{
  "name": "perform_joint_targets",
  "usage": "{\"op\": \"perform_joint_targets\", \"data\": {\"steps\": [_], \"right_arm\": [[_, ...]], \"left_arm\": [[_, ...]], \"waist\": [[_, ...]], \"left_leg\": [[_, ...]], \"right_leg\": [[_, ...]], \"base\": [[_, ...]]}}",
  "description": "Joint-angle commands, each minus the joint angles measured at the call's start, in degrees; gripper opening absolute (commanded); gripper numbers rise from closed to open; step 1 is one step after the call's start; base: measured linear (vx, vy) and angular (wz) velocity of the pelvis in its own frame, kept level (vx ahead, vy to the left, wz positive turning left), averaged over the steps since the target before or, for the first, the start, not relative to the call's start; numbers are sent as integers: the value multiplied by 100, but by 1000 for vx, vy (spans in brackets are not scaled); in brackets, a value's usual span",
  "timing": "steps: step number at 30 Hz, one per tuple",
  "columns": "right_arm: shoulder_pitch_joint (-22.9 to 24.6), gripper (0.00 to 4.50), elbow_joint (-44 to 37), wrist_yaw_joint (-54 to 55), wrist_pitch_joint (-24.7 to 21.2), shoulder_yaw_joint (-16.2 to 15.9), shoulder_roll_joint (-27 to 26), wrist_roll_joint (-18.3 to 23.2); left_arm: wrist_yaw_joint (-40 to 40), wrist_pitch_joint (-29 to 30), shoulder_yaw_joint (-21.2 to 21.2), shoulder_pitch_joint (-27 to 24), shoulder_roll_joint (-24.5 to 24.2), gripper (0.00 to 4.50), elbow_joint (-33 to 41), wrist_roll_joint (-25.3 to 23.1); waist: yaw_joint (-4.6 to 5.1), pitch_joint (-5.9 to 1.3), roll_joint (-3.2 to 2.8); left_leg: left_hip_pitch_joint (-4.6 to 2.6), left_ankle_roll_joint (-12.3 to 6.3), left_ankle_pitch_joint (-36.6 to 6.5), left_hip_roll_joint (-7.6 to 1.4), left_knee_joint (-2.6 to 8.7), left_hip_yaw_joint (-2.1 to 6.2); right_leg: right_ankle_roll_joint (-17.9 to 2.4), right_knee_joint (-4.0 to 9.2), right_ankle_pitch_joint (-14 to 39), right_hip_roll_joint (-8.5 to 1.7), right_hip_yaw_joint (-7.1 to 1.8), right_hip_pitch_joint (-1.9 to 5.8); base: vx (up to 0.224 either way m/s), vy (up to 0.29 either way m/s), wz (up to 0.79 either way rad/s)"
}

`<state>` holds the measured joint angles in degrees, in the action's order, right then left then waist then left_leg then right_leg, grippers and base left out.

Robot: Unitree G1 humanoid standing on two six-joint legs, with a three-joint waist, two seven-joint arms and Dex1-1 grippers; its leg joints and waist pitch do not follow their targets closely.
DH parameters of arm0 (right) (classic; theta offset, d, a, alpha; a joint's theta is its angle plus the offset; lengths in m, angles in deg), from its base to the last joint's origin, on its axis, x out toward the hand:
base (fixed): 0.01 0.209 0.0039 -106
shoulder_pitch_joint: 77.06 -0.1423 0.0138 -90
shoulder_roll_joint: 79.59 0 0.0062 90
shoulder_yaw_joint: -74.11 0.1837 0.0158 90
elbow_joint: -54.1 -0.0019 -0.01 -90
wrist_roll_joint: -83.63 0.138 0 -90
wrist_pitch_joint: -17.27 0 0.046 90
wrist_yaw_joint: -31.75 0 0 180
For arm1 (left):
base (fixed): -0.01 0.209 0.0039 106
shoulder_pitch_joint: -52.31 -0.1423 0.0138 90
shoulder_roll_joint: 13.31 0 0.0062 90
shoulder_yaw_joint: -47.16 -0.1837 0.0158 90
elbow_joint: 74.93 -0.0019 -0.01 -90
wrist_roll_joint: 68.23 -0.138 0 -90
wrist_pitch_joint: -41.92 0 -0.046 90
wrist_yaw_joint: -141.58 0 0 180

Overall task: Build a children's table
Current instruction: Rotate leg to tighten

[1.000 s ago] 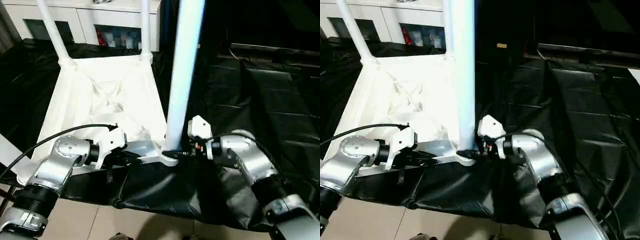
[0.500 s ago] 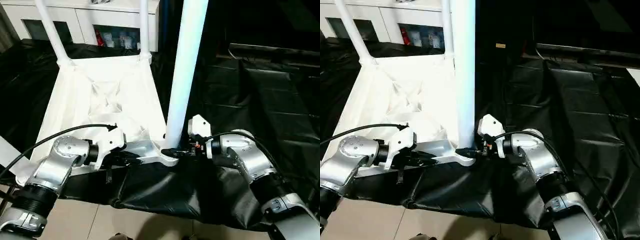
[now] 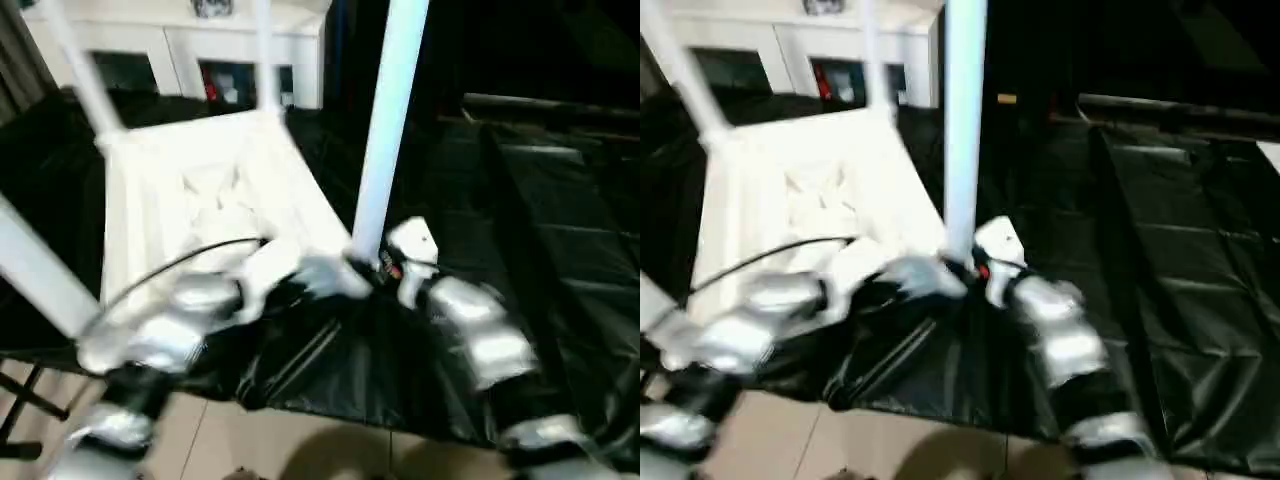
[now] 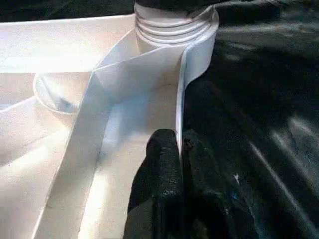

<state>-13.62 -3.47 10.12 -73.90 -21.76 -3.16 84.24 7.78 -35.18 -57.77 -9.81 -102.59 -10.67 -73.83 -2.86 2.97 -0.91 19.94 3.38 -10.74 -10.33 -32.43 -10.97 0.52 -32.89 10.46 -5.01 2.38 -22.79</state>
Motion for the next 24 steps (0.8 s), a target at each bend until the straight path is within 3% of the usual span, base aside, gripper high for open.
{"op": "perform_joint_targets", "data": {"steps": [1, 2, 3, 5, 7, 11, 14, 16, 18, 22, 24], "right_arm": [[182, 201, 300, -222, -265, -734, -567, -225], [128, 201, 235, -219, -155, -762, -695, -195], [122, 256, 201, -265, -85, -792, -697, -208], [131, 270, 109, -385, -23, -759, -632, -158], [152, 290, -10, -675, -48, -676, -474, 21], [184, 322, -246, -1504, -51, -650, 68, 227], [147, 342, -282, -2206, 18, -668, 540, 265], [137, 363, -286, -2396, 39, -688, 639, 282], [130, 374, -335, -3145, 123, -814, 1039, 325], [59, 410, -275, -3667, 258, -939, 1356, 218], [8, 417, -240, -3824, 289, -961, 1403, 218]], "left_arm": [[-559, -28, -237, 212, 443, 0, -172, -75], [-518, -176, -261, 269, 473, 0, -220, -135], [-469, -257, -272, 282, 459, 0, -222, -147], [-370, -405, -252, 281, 395, 0, -219, -122], [-199, -540, -222, 226, 275, 0, -176, -61], [301, -933, -151, 47, -25, 0, -84, 105], [793, -1097, -57, -81, -234, 0, -26, 295], [931, -1113, -20, -110, -275, 0, 2, 374], [1463, -1182, 69, -181, -455, 0, 107, 669], [1820, -1301, 106, -168, -635, 0, 80, 827], [1957, -1325, 112, -160, -689, 0, 63, 864]], "waist": [[50, -150, 32], [42, -167, 42], [46, -180, 34], [76, -219, 35], [61, -215, 27], [25, -291, 35], [-10, -313, 52], [-19, -297, 68], [-50, -333, 87], [-111, -377, 45], [-122, -365, 30]], "left_leg": [[-90, 132, -2731, -201, 484, 214], [-94, 97, -2784, -192, 500, 237], [-108, 95, -2828, -199, 503, 246], [-52, 95, -2859, -230, 550, 271], [-51, 75, -2849, -232, 554, 262], [-18, -82, -2278, -247, 498, 171], [11, -243, -1835, -250, 447, 128], [29, -287, -1753, -237, 417, 105], [35, -307, -1555, -240, 389, 106], [72, -525, -736, -255, 305, 58], [72, -520, -783, -273, 287, 40]], "right_leg": [[-283, 638, 3955, -308, -143, 17], [-244, 657, 3935, -316, -126, 18], [-258, 656, 3919, -322, -121, 15], [-382, 617, 3461, -323, -112, 84], [-452, 604, 3266, -323, -133, 65], [-856, 494, 2267, -336, -208, 113], [-1054, 432, 1854, -342, -208, 165], [-1107, 428, 1938, -342, -227, 150], [-1149, 380, 1864, -351, -216, 195], [-1530, 192, 461, -291, -178, 234], [-1612, 166, 354, -276, -172, 216]], "base": [[0, 0, 0], [0, 0, 0], [0, 0, 0], [0, 0, 0], [0, 0, 0], [0, 0, 0], [0, 0, 0], [0, 0, 0], [51, -48, 3], [47, -24, 1], [0, 0, 0]]}}
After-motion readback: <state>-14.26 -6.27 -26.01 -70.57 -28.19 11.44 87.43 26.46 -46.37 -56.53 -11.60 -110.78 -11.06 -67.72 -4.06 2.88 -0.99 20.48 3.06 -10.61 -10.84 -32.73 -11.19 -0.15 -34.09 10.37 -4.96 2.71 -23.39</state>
